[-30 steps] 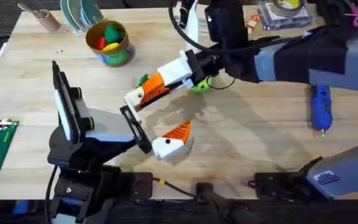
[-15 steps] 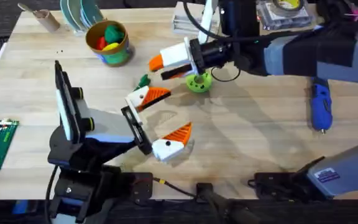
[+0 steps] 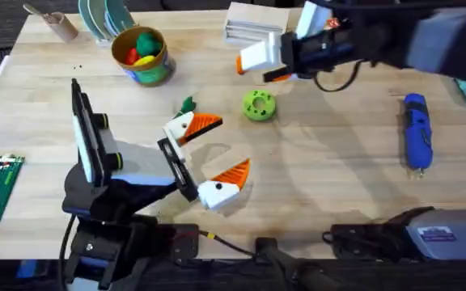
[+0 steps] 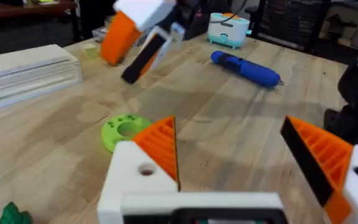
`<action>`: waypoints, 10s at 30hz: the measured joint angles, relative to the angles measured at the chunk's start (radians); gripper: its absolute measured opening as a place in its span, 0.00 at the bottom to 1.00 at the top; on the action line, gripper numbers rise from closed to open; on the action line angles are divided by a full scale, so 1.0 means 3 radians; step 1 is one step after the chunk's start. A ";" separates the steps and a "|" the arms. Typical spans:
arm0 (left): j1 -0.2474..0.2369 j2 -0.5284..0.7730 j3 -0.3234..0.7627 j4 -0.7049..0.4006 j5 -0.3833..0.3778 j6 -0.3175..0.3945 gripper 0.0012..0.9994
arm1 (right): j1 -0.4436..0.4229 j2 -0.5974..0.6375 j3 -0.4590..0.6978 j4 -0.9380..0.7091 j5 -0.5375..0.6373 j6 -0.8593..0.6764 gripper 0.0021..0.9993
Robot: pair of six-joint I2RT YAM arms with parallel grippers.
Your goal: Pick up the gripper from the table and insert it into the empty holder that is missing its gripper. Then pick up a screw, insert it into the mounting hole, and use the screwdriver to tighten it. Finally, clean up the table by picking up the vegetable and placing it into the bucket.
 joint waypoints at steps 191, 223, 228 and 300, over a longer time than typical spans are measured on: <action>0.0001 0.0000 0.0000 -0.0011 0.0051 -0.0061 0.99 | 0.1134 0.0624 0.2433 -0.2445 0.2348 -0.1018 0.99; 0.0001 0.0001 0.0000 -0.0011 0.0057 -0.0016 0.00 | -0.2498 -0.1179 0.0358 -0.2404 0.2268 -0.0858 0.99; 0.0001 0.0001 0.0000 -0.0014 0.0114 0.0123 0.00 | -0.2648 -0.1012 0.0322 -0.2129 0.2333 -0.0858 0.99; 0.0001 0.0001 0.0000 -0.0027 0.0151 0.0214 0.00 | -0.2991 0.0920 0.0783 -0.1698 0.1804 -0.2603 0.03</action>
